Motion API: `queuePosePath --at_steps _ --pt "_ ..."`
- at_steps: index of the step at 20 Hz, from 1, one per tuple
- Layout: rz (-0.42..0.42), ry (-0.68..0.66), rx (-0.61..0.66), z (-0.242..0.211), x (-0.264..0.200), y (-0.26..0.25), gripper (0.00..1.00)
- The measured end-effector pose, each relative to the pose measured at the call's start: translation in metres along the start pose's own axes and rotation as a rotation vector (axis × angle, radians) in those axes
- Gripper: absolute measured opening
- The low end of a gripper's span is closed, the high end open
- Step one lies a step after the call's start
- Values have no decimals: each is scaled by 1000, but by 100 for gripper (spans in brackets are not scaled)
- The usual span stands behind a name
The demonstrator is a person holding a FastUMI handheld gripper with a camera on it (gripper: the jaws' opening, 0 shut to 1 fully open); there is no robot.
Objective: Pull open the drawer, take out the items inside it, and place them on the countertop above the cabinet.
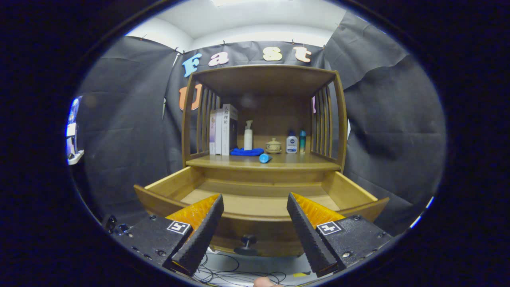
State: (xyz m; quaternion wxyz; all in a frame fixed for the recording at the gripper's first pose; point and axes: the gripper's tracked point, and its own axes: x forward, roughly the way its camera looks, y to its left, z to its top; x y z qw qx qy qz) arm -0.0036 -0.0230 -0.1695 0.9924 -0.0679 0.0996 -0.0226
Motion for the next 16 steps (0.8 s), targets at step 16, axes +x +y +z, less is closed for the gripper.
queuePosePath --at_steps 16 --pt "-92 88 62 -70 35 11 99"
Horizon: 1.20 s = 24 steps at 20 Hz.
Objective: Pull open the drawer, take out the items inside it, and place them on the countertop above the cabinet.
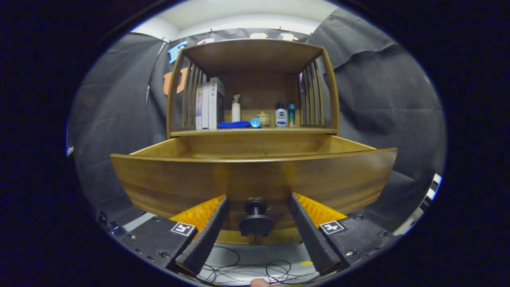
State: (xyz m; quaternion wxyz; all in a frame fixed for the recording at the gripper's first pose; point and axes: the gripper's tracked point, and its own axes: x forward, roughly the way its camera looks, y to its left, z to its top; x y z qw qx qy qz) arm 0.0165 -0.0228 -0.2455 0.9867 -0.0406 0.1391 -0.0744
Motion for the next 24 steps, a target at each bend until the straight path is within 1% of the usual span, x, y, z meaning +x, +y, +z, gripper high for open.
queuePosePath --at_steps 2,6,7,8,11,19,24 --pt "13 -7 -4 4 11 1 99" --pt "10 -4 -10 11 33 2 99" --pt "9 -20 -10 14 41 4 99" --pt "9 -3 -17 16 48 3 99" --pt "5 -14 -21 34 81 5 99" --pt "-9 41 -3 55 166 6 100" --pt "-20 55 -11 63 197 8 100"
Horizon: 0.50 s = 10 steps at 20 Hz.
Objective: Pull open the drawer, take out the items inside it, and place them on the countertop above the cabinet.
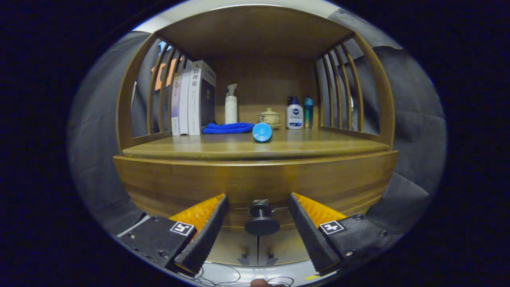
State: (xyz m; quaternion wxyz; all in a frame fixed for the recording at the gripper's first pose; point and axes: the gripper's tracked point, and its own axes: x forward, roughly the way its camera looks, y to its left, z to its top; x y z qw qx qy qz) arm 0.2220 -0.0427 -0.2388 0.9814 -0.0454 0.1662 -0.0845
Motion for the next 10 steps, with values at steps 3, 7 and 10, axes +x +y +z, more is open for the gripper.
queuePosePath --at_steps 3,7,10 --pt "-17 -8 -31 0 2 1 100" --pt "-4 -9 -56 1 -13 2 100" --pt "37 -41 -59 8 -46 8 100"
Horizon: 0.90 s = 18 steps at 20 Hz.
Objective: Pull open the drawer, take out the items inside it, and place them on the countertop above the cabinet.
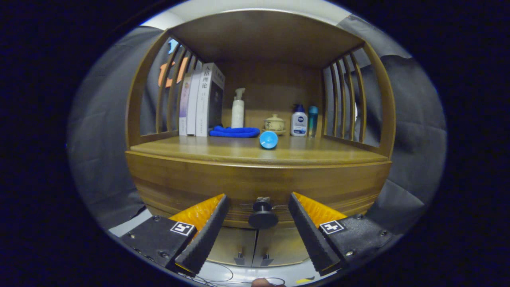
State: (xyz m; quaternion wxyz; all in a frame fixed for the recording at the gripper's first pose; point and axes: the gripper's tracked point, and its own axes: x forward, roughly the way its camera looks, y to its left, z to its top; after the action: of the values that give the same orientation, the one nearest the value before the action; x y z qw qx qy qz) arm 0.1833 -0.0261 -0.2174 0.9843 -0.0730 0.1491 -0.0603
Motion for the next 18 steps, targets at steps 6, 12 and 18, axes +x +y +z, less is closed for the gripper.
queuePosePath --at_steps 6,12,18 --pt "71 -67 46 28 -101 7 99" --pt "119 -144 73 62 -198 -4 99" --pt "156 -165 116 82 -272 -19 99"
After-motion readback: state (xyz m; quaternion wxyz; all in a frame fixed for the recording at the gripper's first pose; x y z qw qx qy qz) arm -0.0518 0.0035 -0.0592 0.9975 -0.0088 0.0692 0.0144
